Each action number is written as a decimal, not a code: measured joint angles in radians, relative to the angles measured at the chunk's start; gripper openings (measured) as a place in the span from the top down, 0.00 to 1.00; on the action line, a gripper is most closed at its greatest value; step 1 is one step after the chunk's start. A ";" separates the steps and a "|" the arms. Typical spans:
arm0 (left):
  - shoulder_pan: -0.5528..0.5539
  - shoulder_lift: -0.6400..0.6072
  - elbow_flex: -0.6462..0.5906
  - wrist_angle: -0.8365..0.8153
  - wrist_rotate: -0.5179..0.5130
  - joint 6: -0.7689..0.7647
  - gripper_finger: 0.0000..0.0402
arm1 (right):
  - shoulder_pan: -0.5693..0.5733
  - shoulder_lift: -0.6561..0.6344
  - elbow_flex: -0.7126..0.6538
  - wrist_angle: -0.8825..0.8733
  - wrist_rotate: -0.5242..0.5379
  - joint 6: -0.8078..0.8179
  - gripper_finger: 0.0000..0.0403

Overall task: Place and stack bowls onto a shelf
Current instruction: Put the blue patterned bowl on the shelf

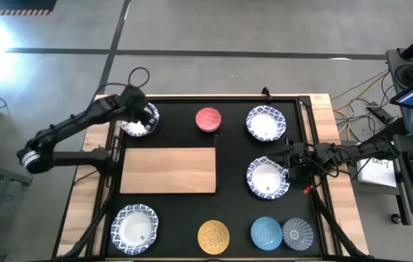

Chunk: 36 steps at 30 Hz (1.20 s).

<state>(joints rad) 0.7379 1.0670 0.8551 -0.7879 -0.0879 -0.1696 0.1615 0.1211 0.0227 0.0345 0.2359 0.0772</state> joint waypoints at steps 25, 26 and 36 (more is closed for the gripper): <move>-0.001 0.373 -0.001 0.080 -0.078 0.004 0.65 | 0.000 0.000 0.000 0.000 0.000 0.000 0.84; -0.001 0.386 -0.001 0.089 -0.085 0.004 0.65 | 0.000 0.000 0.000 0.000 0.000 0.000 0.84; -0.001 0.478 -0.001 0.157 -0.115 0.041 0.76 | 0.000 0.000 0.000 0.000 0.000 0.000 0.84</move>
<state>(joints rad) 0.7364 1.5450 0.8543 -0.6305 -0.2033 -0.1283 0.1615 0.1211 0.0224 0.0345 0.2359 0.0769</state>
